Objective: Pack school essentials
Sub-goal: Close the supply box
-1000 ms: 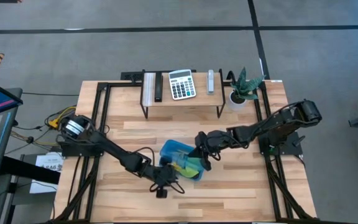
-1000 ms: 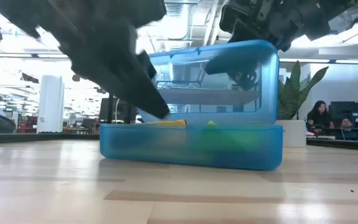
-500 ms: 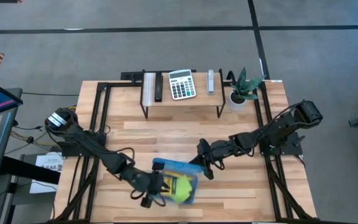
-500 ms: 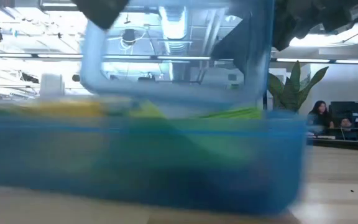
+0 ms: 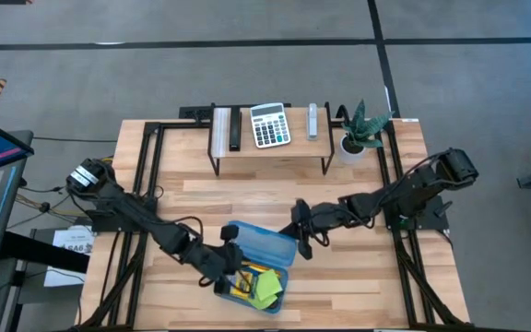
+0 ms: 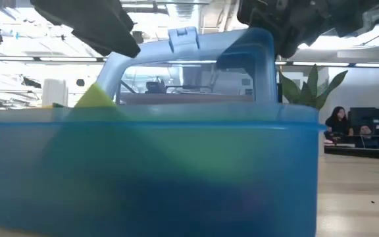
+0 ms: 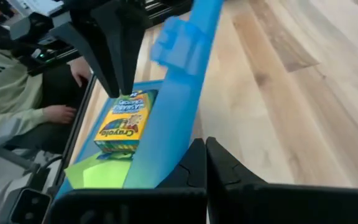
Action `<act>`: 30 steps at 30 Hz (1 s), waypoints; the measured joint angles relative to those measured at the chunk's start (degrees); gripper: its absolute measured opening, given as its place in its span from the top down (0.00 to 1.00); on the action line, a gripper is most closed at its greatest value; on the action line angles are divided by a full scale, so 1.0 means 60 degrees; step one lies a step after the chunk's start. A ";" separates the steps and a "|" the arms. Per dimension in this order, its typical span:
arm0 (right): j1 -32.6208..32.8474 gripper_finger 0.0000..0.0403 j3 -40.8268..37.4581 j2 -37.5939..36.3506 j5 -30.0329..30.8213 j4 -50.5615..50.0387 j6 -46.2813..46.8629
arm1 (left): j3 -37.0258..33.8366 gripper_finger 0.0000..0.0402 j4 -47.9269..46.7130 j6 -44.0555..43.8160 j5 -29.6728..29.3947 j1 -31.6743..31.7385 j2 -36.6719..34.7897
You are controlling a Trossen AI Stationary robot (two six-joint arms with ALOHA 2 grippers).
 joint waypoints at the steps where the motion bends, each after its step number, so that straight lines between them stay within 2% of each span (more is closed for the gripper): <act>1: -0.0060 0.99 -0.0004 0.0000 0.0000 -0.0007 0.0000 | 0.0001 0.89 -0.0061 -0.0082 0.0052 0.0057 -0.0001; 12: -0.0180 0.99 -0.0004 0.0000 -0.0004 -0.0007 -0.0025 | 0.0007 0.89 -0.0342 -0.0051 0.0886 0.0145 -0.0004; 20: -0.0123 0.99 -0.0004 0.0000 -0.0007 -0.0007 -0.0072 | 0.0005 0.89 -0.0147 0.0748 0.0532 -0.0063 -0.0022; 30: 0.0033 0.99 -0.0004 0.0000 -0.0007 0.0309 -0.0250 | 0.0007 0.89 0.1050 0.1968 -0.0340 -0.0456 -0.0242</act>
